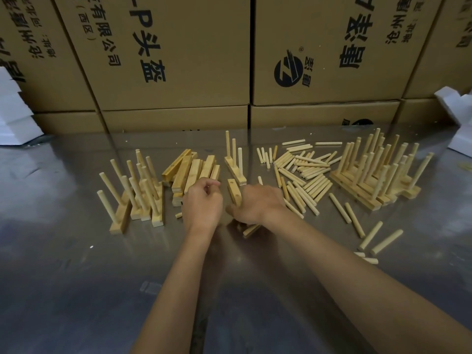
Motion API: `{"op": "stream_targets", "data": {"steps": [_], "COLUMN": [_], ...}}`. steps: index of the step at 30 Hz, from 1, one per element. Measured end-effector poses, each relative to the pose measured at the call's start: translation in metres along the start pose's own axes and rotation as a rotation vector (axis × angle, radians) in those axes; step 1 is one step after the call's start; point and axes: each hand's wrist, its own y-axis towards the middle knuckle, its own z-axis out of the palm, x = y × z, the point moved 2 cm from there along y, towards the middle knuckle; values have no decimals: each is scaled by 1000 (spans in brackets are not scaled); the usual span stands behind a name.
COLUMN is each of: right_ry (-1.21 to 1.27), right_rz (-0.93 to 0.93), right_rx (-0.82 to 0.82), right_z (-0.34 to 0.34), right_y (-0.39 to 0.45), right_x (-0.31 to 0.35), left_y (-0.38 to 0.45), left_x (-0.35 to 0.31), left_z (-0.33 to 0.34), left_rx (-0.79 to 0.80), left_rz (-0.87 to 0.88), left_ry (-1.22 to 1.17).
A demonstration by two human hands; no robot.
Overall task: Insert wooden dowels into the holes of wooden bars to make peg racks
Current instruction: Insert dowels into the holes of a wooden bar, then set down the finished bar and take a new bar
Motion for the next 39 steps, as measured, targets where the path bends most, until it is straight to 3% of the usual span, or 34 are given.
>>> {"op": "stream_targets", "data": {"steps": [4,6,9,14,17,20,23,27,29,33,39], "right_ry": [692,866,879,816,619,481,494,992,968,776,663], "right_rz": [25,-44,-149,-132,-258,-294,-273,-212,-226,-265,-249], "right_rx": [19,89,231,-81,43,44,-13,-263,-395,-493,-540], "right_z": [-17,-24,-24,-20,-5,3,-4,-20,-23,-23,-23], "right_y": [-29,-48,-70,-78,-86,-87,-85,-91,-94,-97,-99], "right_x": [-20,-25,-30,-69,-81,-83,-82,-78,-76,-74,-75], "left_y": [-4,-9,-17,-13,-8,-10,-12,-16,-21,-28,-32], "left_x": [-4,-7,-13,-6,-3,-3,-7,-17,-21,-25,-27], "left_z": [6,13,22,14,5,4,8,14,17,23,29], "left_rx": [94,205,276,135,151,254,439,671,765,860,822], "left_rz": [-91,-219,-366,-371,-464,-520,-482,-366,-312,-246,-151], "left_ry": [-183,-349,-577,-633,-712,-739,-843,-778,-714,-631,-490]}}
